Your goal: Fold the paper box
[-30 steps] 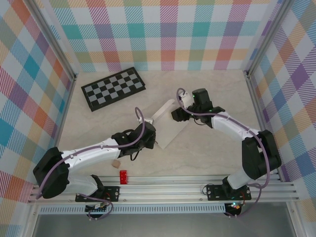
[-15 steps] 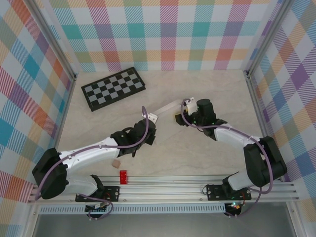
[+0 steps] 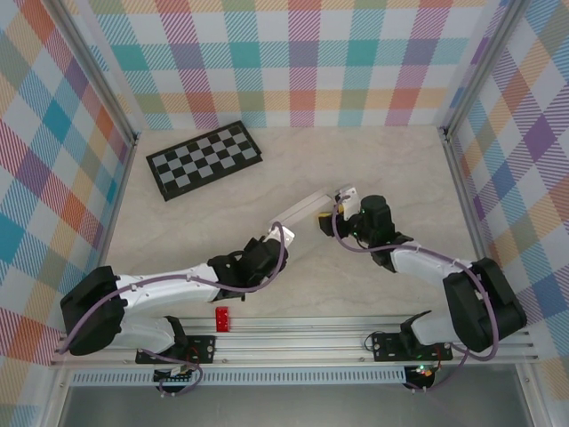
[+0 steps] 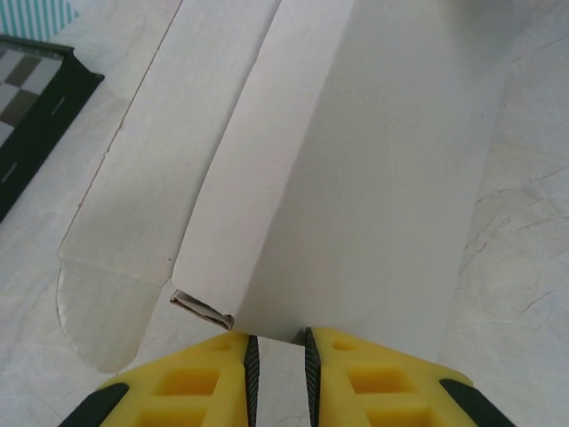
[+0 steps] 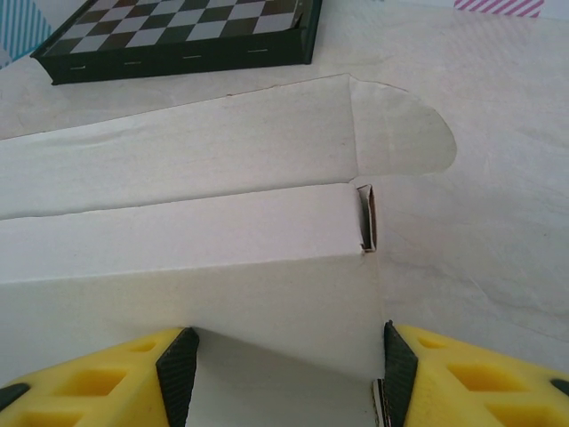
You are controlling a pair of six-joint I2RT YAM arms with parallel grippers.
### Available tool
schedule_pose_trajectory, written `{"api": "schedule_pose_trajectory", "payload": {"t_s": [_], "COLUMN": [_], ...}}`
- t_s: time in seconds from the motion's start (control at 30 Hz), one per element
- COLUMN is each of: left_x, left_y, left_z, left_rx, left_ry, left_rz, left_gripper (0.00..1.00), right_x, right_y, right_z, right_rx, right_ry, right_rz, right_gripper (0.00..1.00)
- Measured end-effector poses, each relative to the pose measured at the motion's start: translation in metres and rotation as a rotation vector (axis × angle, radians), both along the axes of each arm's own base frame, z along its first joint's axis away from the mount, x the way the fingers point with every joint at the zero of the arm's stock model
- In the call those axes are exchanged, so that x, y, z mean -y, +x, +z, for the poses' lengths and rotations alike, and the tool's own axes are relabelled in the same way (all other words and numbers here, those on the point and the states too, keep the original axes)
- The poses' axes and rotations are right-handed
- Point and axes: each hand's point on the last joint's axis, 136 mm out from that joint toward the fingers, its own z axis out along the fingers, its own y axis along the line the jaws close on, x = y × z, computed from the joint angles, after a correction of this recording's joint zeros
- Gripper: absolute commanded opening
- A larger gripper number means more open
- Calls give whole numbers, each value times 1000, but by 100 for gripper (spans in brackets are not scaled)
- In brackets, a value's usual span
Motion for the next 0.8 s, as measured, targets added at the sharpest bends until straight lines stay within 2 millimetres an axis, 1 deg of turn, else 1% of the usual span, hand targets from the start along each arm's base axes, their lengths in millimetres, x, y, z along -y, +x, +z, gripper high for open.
{"api": "schedule_pose_trajectory", "payload": {"t_s": [0.07, 0.17, 0.3, 0.33, 0.57, 0.8], "left_x": [2, 5, 10, 11, 18, 10], "left_y": [-3, -7, -14, -16, -27, -30], "left_z": [1, 1, -2, -3, -7, -16], "left_rx": [22, 51, 81, 88, 110, 91], "left_ry": [17, 52, 108, 122, 155, 129], "left_rz": [-9, -28, -55, -60, -86, -64], "left_gripper": [22, 21, 21, 21, 22, 24], "right_x": [2, 6, 14, 15, 24, 25], "right_y": [-3, -8, -20, -22, -34, -50], "right_z": [1, -5, -23, -24, -24, -22], "right_rx": [12, 12, -21, -18, -11, -23], "right_ry": [5, 10, 14, 18, 28, 29], "right_rz": [-4, -14, -32, -36, -61, -41], "right_gripper": [59, 59, 59, 59, 60, 68]}}
